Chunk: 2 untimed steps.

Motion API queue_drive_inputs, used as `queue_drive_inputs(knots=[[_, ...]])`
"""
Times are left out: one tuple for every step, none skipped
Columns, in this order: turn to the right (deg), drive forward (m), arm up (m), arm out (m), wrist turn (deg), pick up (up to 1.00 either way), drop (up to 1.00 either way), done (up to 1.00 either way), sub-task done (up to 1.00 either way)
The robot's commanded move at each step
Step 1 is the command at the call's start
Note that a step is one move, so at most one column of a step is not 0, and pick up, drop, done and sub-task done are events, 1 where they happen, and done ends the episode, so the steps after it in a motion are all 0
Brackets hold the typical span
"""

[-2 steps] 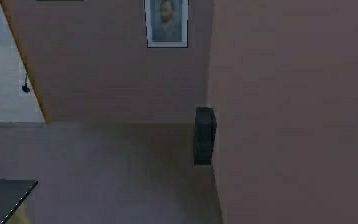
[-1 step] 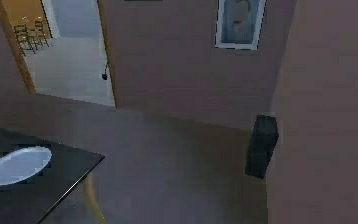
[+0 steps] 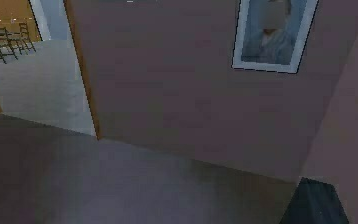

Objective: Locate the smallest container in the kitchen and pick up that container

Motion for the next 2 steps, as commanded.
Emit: queue_drive_inputs(knots=[[-15.0,0.0,0.0,0.0,0.0,0.0,0.0,0.0,0.0],[0.0,0.55,0.0,0.0,0.0,0.0,0.0,0.0,0.0]])
